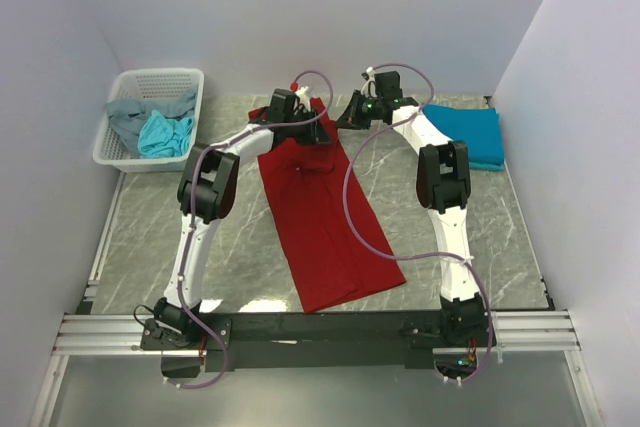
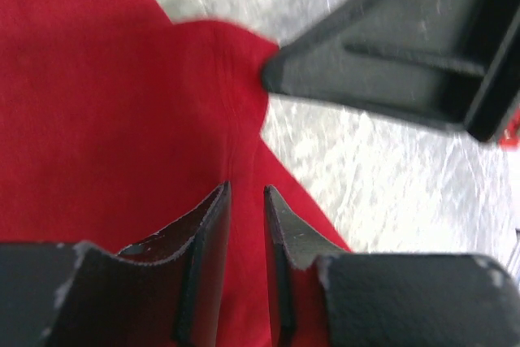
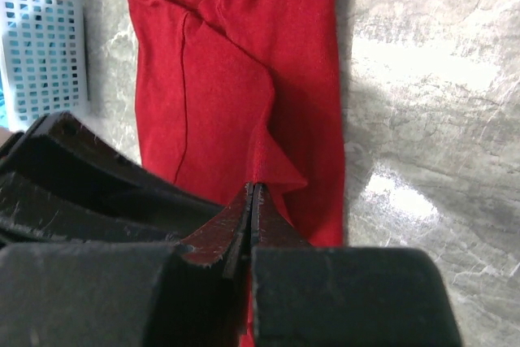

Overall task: Fold and stack the t-shirts
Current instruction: Fold the tshirt

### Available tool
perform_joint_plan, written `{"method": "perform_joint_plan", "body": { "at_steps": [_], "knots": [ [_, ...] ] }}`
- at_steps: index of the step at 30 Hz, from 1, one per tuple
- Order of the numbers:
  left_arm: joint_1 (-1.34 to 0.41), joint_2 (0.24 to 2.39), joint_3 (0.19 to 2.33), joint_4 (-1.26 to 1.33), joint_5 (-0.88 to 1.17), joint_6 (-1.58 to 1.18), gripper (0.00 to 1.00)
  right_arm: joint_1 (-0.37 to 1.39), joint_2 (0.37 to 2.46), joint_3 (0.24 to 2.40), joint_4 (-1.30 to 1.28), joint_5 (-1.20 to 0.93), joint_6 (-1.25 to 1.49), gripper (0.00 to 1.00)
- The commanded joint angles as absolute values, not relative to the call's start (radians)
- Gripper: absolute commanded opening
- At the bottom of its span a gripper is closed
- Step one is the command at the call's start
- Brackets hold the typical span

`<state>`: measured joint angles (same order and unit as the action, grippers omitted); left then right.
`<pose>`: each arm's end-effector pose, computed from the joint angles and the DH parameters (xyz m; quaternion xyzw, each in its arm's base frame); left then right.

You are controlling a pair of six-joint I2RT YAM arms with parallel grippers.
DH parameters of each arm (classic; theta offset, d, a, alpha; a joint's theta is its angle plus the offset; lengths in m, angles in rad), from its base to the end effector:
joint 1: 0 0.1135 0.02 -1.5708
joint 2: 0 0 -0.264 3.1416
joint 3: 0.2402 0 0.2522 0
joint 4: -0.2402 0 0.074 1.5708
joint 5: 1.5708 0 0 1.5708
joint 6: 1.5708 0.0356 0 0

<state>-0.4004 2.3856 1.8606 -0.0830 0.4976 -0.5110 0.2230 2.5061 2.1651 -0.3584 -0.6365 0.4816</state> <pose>0.4912 -0.2263 0.1636 0.0664 0.8640 -0.3935 0.3069 0.5433 0.1449 0.1788 -0.0199 0.8709 0.4046 0.2784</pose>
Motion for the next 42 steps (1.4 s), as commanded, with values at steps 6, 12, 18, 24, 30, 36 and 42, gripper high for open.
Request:
{"method": "perform_joint_plan", "body": {
  "at_steps": [6, 12, 18, 24, 30, 36, 42],
  "knots": [
    [-0.402, 2.491, 1.983, -0.063, 0.463, -0.564, 0.29, 0.224, 2.425, 2.146, -0.33, -0.644, 0.476, 0.0],
    [-0.402, 2.545, 2.028, -0.078, 0.463, -0.574, 0.29, 0.227, 2.415, 2.135, -0.328, -0.643, 0.466, 0.0],
    [-0.402, 2.524, 2.007, -0.026, 0.514, -0.571, 0.3, 0.225, 2.405, 2.125, -0.321, -0.638, 0.465, 0.0],
    [-0.396, 2.358, 1.865, 0.05, 0.496, -0.526, 0.32, 0.225, 2.401, 2.128, -0.316, -0.637, 0.468, 0.0],
    [-0.364, 2.325, 1.804, 0.054, 0.474, -0.518, 0.32, 0.227, 2.408, 2.149, -0.327, -0.634, 0.466, 0.0],
    [-0.344, 2.413, 1.897, 0.019, 0.511, -0.541, 0.32, 0.226, 2.41, 2.154, -0.33, -0.634, 0.466, 0.0],
    [-0.344, 2.491, 1.98, 0.008, 0.531, -0.56, 0.32, 0.238, 2.41, 2.163, -0.33, -0.63, 0.466, 0.0]
  ]
}}
